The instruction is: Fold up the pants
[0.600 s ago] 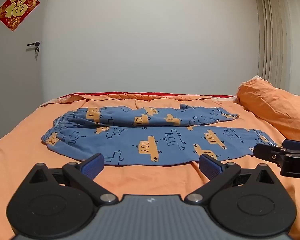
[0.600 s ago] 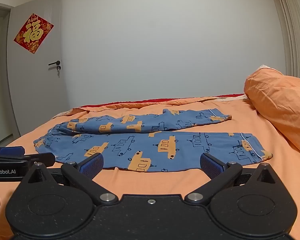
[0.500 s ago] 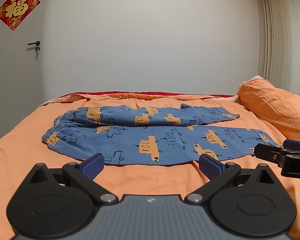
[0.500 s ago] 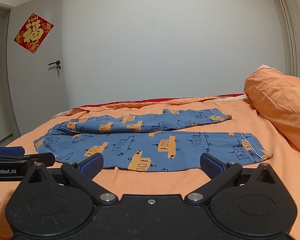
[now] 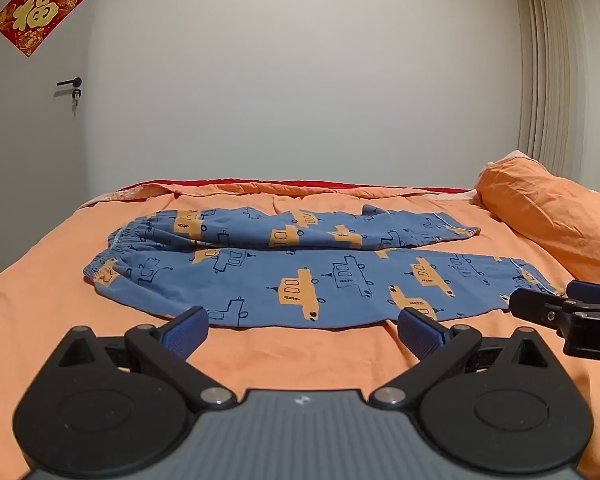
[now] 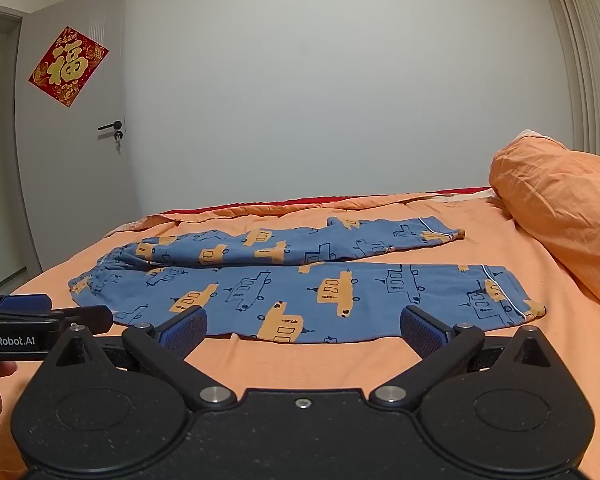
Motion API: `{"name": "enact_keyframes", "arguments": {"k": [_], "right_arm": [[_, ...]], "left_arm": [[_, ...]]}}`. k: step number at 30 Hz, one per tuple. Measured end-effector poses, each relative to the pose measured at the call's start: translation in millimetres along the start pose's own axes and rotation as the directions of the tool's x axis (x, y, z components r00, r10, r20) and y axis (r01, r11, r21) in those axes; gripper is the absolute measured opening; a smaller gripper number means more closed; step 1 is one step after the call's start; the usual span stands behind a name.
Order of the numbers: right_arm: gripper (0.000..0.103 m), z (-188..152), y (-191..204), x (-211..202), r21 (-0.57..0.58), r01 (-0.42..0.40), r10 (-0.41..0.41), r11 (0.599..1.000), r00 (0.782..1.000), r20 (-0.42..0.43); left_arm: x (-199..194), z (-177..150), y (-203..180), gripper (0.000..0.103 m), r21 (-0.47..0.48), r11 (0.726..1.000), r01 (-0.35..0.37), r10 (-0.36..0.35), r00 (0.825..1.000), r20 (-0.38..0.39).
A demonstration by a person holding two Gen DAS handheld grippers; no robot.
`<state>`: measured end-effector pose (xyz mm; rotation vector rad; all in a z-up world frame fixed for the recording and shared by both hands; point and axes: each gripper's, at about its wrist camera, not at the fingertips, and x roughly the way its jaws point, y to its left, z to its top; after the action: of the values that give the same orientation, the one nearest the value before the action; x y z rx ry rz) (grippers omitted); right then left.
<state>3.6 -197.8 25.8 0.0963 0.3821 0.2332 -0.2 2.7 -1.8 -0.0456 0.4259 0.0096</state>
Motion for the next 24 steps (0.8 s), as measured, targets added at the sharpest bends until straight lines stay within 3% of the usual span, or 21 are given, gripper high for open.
{"name": "enact_keyframes", "arguments": {"k": [24], "right_arm": [[0.102, 0.2, -0.1, 0.3, 0.002, -0.001, 0.001, 1.000, 1.000, -0.002]], "left_arm": [[-0.1, 0.2, -2.7, 0.103, 0.000, 1.000, -0.001, 0.001, 1.000, -0.002]]}}
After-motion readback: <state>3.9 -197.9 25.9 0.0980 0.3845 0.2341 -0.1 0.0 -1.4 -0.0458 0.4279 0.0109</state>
